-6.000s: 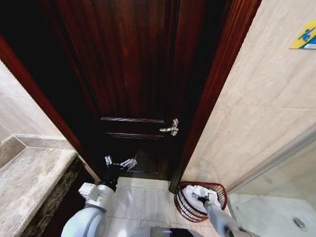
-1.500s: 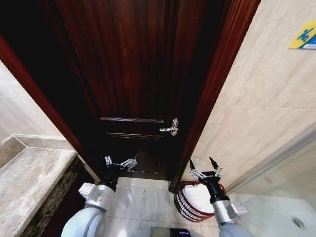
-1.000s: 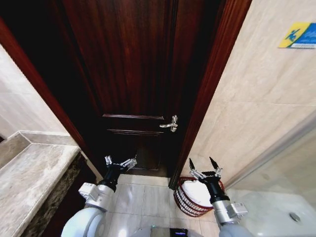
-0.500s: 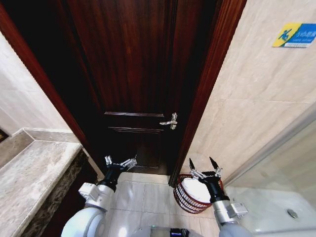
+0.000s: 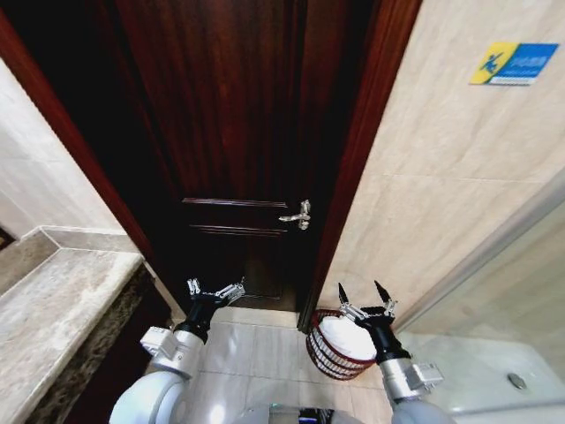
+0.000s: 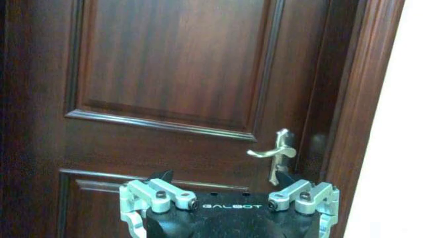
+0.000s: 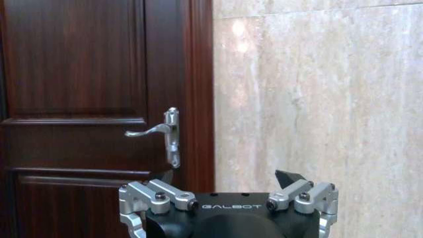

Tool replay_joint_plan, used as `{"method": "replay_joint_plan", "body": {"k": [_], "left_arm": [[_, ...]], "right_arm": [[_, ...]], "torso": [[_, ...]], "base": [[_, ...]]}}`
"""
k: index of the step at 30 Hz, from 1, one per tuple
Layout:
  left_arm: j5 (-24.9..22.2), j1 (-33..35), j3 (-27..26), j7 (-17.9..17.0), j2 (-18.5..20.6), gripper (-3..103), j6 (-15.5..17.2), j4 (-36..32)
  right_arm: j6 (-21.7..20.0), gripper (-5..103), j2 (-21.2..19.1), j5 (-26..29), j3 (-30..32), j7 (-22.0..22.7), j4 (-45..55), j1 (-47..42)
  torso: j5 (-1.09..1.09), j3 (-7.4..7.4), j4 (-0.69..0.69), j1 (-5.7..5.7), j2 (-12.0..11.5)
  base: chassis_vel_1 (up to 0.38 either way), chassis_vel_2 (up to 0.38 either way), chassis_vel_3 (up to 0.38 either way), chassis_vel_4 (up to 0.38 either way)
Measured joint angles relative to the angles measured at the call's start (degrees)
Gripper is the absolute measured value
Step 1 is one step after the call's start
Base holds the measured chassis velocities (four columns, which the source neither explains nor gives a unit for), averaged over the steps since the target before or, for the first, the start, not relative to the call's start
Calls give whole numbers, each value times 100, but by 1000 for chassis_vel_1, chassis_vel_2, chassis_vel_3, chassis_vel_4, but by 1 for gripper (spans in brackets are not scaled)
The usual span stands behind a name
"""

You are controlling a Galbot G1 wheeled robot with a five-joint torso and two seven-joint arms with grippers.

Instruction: Discard the used towel into the hamper.

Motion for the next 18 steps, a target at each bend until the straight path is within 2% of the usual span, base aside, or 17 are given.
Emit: {"method": "replay_joint_plan", "body": {"k": [7, 18], "left_arm": [[0, 0, 0, 0, 2, 100, 0, 0], [0, 0, -1, 0, 2, 100, 0, 0]], "right_arm": [[0, 100, 0, 0, -2, 0, 0, 0], [0, 100, 1, 0, -3, 0, 0, 0]], "torso": [[-4, 0, 0, 1, 0], [-2, 0, 0, 1, 0]], "base": [[-17, -23, 28, 19], [66, -34, -69, 39]]}}
